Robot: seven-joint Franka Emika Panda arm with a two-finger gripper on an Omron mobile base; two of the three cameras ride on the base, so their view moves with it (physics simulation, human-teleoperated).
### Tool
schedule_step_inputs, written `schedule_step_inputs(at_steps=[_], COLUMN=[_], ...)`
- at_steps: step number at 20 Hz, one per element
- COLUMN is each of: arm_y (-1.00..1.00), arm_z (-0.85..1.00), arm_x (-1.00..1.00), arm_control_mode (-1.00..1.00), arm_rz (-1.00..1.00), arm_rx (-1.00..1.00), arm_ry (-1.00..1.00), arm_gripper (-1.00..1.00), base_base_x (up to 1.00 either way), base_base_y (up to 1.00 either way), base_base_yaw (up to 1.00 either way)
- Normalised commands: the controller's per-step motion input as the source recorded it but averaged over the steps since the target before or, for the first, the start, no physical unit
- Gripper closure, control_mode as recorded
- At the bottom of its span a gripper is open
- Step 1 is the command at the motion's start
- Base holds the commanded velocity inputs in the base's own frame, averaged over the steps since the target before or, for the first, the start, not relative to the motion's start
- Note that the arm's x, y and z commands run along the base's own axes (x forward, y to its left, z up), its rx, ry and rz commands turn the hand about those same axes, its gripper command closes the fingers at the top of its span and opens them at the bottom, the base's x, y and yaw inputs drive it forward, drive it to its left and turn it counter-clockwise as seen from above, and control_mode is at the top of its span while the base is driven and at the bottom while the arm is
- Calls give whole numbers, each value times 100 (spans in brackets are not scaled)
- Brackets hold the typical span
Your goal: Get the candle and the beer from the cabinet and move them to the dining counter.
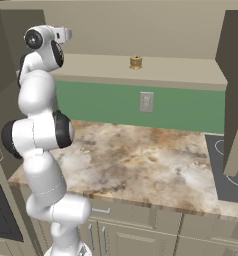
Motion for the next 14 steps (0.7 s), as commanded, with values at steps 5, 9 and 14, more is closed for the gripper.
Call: schedule_step_inputs(at_steps=[5,9,14], arm_y=[-38,-54,-55], arm_z=[0,5,17], arm_x=[-22,-22,-11], arm_control_mode=[-100,-100,-100], arm_rz=[0,-1,-1], arm_rx=[0,1,1], arm_ry=[0,0,0], arm_gripper=[100,100,100], base_base_x=[0,0,0], base_base_y=[0,0,0], base_base_yaw=[0,0,0])
